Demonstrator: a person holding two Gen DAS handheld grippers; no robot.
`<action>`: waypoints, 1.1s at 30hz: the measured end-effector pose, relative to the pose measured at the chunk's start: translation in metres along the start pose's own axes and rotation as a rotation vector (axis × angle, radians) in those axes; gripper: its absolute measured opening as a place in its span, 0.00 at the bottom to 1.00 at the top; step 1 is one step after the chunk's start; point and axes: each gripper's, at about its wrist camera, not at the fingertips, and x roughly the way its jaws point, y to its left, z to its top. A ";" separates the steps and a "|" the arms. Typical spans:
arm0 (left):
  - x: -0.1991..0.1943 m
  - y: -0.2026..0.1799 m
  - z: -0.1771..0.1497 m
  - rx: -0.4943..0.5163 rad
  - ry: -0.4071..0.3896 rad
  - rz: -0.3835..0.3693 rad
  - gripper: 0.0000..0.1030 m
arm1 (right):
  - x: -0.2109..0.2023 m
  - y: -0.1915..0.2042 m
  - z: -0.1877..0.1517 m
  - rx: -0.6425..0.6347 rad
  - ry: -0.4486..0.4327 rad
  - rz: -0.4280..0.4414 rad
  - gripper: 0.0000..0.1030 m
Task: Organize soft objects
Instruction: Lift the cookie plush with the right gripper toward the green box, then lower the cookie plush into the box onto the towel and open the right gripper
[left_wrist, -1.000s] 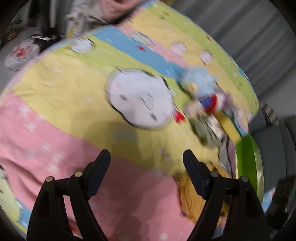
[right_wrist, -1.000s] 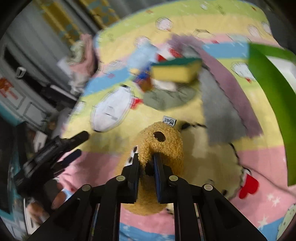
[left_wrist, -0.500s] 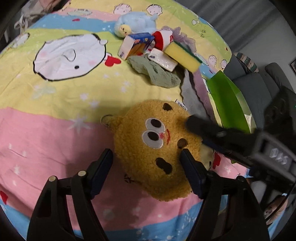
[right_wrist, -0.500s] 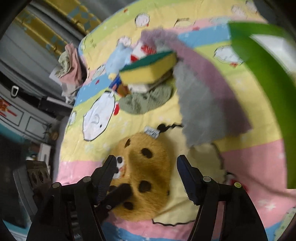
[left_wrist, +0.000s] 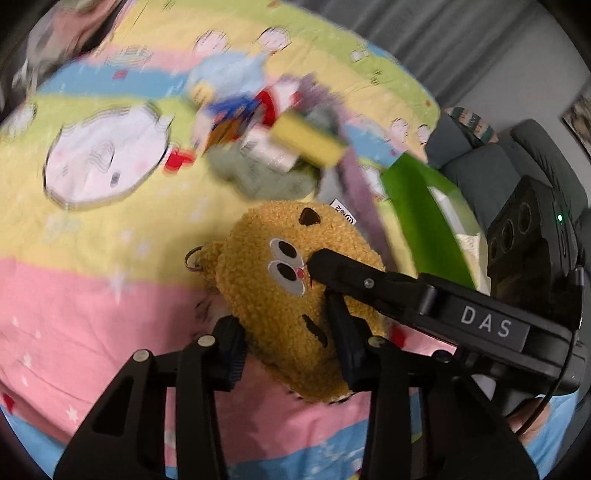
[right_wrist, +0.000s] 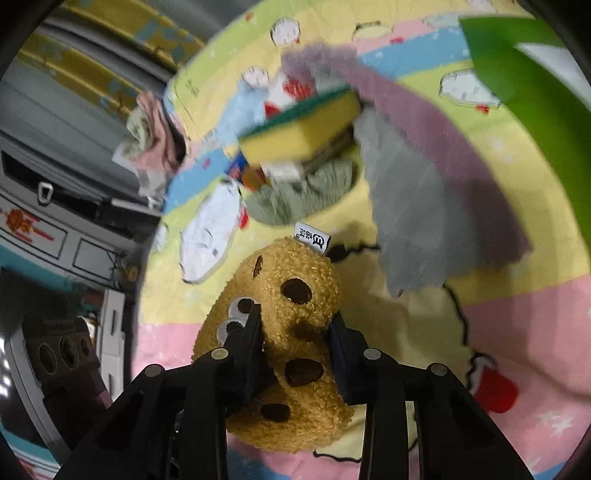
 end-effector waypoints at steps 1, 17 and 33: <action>-0.004 -0.009 0.003 0.023 -0.019 0.005 0.36 | -0.007 0.001 0.003 -0.001 -0.019 0.008 0.35; -0.025 -0.176 0.035 0.399 -0.240 -0.049 0.36 | -0.174 -0.045 0.040 0.068 -0.482 0.020 0.35; 0.064 -0.288 0.028 0.606 -0.092 -0.136 0.36 | -0.226 -0.156 0.038 0.301 -0.590 -0.159 0.35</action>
